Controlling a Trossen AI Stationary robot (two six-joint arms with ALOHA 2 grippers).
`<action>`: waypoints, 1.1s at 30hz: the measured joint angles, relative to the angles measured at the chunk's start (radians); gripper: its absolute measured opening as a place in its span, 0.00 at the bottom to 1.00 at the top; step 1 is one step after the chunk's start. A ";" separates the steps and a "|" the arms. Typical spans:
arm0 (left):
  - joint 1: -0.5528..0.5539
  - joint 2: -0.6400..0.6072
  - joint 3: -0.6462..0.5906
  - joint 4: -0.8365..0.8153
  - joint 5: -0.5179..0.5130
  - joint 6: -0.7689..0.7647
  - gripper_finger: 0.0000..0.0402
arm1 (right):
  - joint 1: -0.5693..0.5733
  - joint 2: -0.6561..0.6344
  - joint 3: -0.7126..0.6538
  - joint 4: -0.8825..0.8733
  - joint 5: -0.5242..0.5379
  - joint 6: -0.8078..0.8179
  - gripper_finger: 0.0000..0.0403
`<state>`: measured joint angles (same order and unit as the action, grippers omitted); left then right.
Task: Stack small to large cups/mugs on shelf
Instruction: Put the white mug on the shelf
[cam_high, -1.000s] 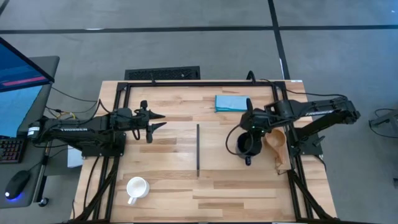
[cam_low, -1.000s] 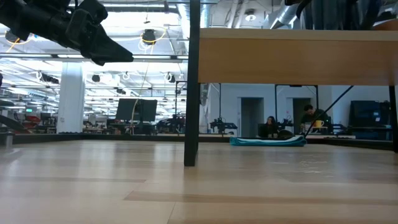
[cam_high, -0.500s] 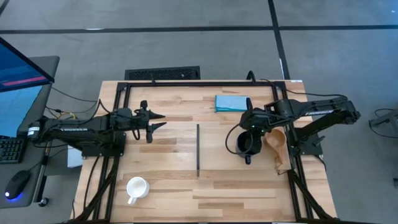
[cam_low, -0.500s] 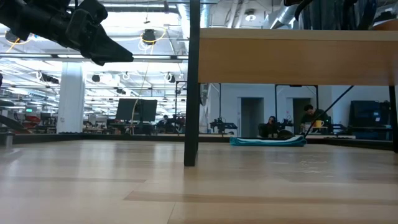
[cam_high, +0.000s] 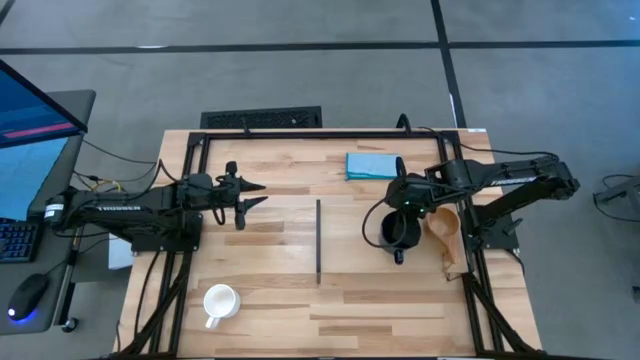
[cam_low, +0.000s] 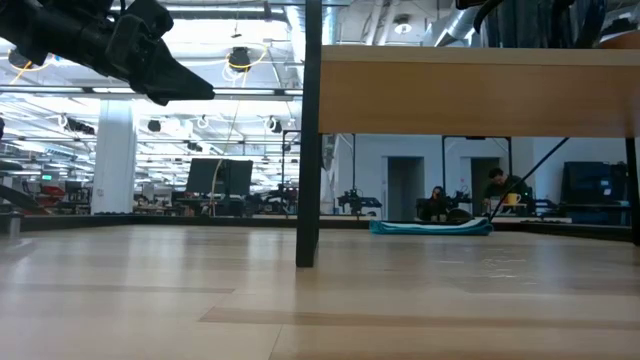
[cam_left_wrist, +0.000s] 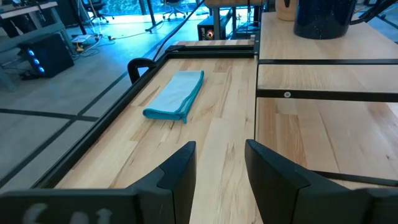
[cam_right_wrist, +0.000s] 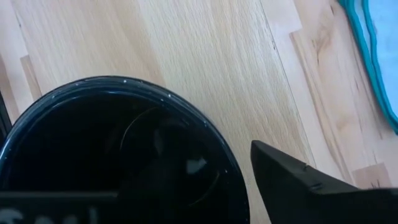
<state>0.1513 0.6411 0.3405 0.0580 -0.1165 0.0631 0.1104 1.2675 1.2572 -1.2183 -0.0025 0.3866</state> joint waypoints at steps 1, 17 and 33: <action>0.000 0.000 0.000 0.000 0.000 0.000 0.32 | 0.000 0.000 0.000 0.000 0.000 -0.001 0.50; 0.000 0.000 0.000 0.000 0.000 -0.005 0.32 | 0.000 0.000 0.141 -0.076 0.001 -0.037 0.53; 0.000 0.000 0.000 -0.001 0.000 -0.007 0.32 | 0.000 -0.040 0.432 -0.250 0.322 -0.201 0.52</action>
<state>0.1513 0.6411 0.3405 0.0570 -0.1162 0.0563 0.1104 1.2270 1.6894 -1.4681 0.3198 0.1859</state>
